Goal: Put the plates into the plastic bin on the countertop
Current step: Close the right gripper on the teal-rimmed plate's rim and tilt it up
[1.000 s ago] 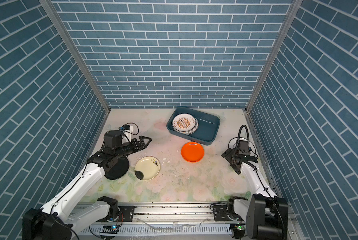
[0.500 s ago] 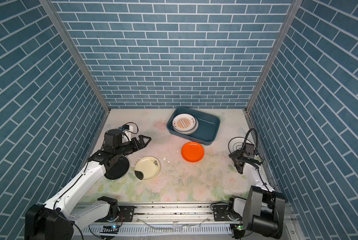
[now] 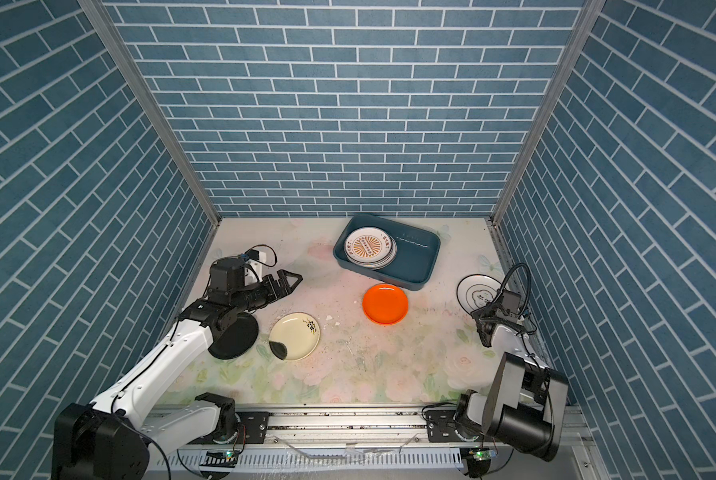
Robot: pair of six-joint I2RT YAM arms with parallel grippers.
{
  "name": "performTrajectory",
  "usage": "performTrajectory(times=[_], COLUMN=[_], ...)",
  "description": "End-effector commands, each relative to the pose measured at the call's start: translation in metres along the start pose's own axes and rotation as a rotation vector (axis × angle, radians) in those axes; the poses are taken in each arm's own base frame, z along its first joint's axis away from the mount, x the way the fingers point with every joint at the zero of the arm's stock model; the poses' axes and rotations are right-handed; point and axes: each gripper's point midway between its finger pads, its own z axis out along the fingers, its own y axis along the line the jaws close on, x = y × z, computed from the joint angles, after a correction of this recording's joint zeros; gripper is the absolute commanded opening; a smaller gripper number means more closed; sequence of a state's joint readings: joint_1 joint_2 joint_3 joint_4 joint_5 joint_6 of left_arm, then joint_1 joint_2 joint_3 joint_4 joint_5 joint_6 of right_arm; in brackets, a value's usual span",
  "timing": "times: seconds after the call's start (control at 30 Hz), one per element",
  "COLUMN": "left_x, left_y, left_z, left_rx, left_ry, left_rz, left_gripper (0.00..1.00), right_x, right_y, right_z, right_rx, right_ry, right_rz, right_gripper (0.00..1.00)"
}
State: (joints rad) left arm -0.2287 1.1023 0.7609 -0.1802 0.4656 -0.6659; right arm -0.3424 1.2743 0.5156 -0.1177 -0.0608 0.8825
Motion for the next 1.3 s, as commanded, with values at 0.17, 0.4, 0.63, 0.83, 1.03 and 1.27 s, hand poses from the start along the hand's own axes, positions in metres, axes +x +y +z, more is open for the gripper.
performTrajectory(times=[0.17, 0.4, 0.63, 0.83, 1.03, 1.27], left_x=[-0.009, -0.011, -0.009, -0.009, -0.009, -0.007], left_y=[-0.006, -0.003, 0.001, 0.005, 0.006, 0.006], left_z=[-0.001, -0.002, 0.002, 0.002, 0.004, 0.004], left_rx=[0.022, 0.014, 0.012, 0.003, 0.003, 0.002], left_ry=[-0.019, -0.026, -0.022, -0.021, -0.016, -0.010], left_rz=[0.011, 0.006, -0.004, -0.005, -0.008, -0.009], left_gripper=[1.00, 1.00, 1.00, 1.00, 1.00, 1.00], right_x=[-0.012, -0.022, -0.011, -0.005, -0.001, -0.002], right_y=[-0.003, 0.000, 0.015, 0.016, 0.016, 0.023], right_z=[0.012, 0.024, 0.047, 0.057, 0.062, 0.064], right_rx=[-0.006, 0.005, -0.059, -0.082, -0.094, -0.119], right_ry=[-0.012, -0.010, 0.094, 0.118, 0.142, 0.148], right_rz=[0.029, 0.018, 0.027, 0.036, 0.034, 0.032], right_gripper=[0.60, 0.56, 0.48, 0.30, 0.17, 0.00])
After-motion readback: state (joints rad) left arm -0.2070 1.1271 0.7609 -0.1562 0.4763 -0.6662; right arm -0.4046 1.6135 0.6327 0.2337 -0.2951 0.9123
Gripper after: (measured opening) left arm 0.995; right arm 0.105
